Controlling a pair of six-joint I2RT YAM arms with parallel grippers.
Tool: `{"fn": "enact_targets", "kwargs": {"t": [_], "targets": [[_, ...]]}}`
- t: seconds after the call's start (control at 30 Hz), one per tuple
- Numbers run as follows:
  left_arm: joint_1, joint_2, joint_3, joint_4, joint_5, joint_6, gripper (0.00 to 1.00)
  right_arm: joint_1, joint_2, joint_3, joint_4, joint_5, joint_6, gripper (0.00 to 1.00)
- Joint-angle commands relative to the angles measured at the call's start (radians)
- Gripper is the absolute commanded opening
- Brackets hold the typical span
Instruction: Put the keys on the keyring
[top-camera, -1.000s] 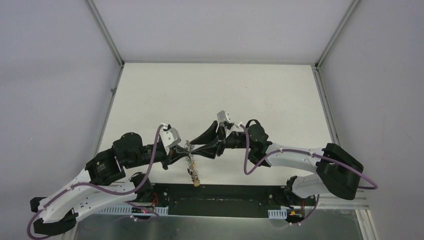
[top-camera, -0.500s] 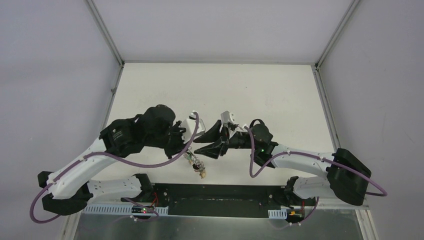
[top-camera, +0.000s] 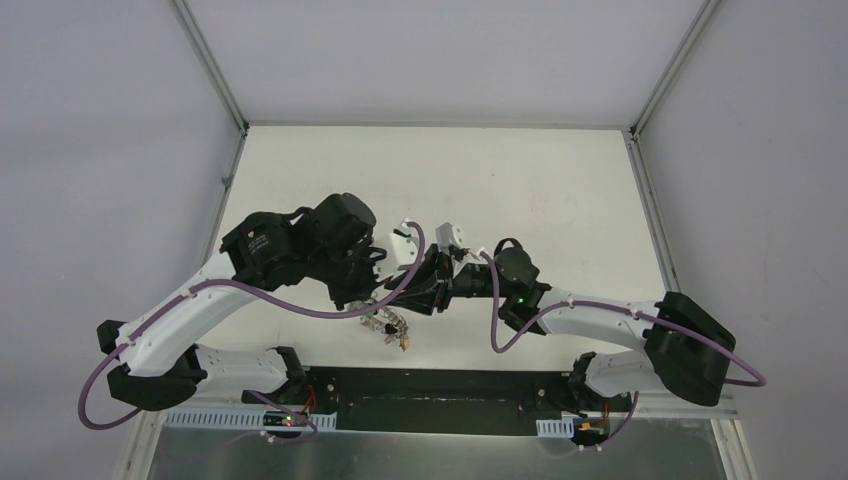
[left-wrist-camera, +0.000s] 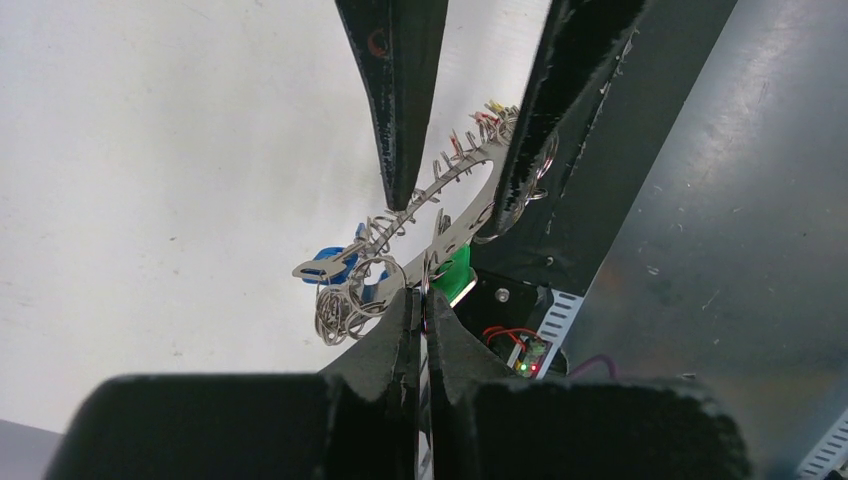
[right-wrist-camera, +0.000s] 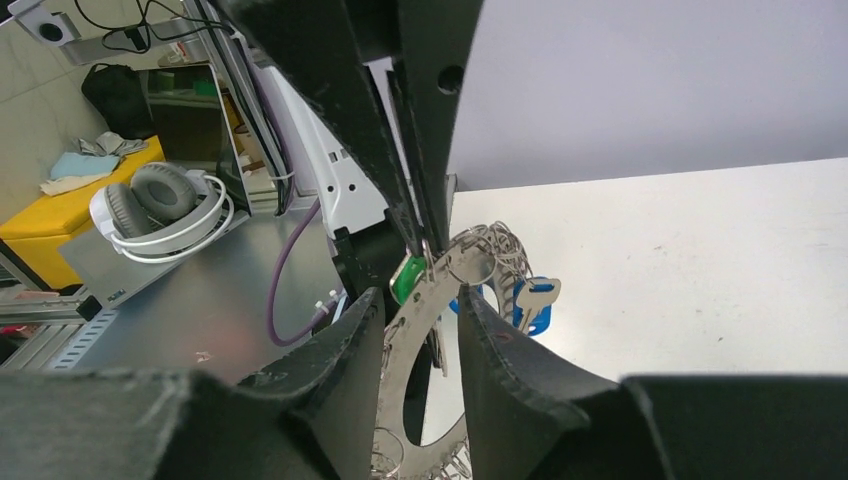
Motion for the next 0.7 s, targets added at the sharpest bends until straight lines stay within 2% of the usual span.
{"fn": "enact_targets", "kwargs": {"t": [0.0,0.47,0.67], "targets": [[-0.006,-0.013,0.037,0.003,0.006,0.017,0.00,-0.004,0.050,0.026,0.114,0.001,0.044,0.34],[-0.006,-0.029,0.003,0.039,0.041,0.007,0.00,-0.001,0.157,0.085,0.240,-0.031,0.132,0.30],[-0.006,-0.033,0.000,0.040,0.034,0.009,0.00,0.003,0.177,0.098,0.239,-0.047,0.140,0.21]]}}
